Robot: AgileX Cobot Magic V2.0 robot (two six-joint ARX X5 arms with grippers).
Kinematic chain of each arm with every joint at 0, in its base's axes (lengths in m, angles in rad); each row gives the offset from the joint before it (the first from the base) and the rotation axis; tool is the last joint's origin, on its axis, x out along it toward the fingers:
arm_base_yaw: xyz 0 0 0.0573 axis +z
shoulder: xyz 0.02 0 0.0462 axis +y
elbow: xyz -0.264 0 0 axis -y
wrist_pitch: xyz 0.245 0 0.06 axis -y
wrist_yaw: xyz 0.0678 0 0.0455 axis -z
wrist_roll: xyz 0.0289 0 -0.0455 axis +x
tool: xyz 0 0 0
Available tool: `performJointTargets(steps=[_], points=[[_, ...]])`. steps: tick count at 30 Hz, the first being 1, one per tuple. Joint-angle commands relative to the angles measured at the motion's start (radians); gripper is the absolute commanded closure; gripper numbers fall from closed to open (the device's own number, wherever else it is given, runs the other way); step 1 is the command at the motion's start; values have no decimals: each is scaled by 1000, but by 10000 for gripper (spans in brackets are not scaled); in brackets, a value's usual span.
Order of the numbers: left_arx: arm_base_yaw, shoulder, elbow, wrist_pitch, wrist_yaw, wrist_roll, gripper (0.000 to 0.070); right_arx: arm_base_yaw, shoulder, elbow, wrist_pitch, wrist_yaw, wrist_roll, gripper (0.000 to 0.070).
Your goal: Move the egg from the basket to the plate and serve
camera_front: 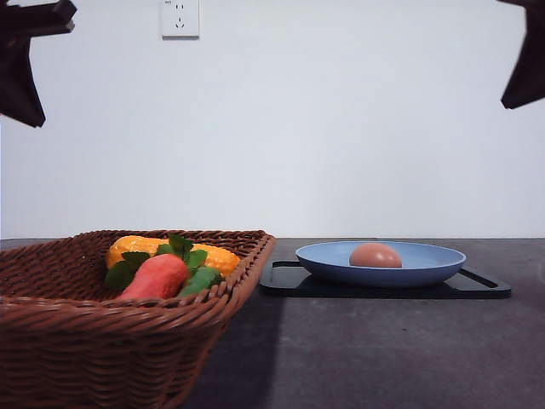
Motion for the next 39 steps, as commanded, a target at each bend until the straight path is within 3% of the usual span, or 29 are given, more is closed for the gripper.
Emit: performJointTargets(steps=[1, 5, 22, 27, 32, 39], points=[[-18, -23, -33, 65, 1, -41, 700, 9, -27, -54, 77, 20, 3, 700], [-55, -65, -83, 131, 1, -54, 700, 9, -71, -132, 162, 26, 29, 700], [-68, -74, -83, 126, 1, -55, 700, 9, -71, -133, 208, 26, 47, 700], [-60, -243, -83, 52, -6, -18, 700, 9, -71, -133, 208, 26, 47, 700], [12, -498, -104, 34, -6, 36, 700, 9, -71, -133, 208, 26, 47, 700], [244, -768, -227, 34, -6, 47, 700, 9, -71, -133, 208, 26, 47, 700]])
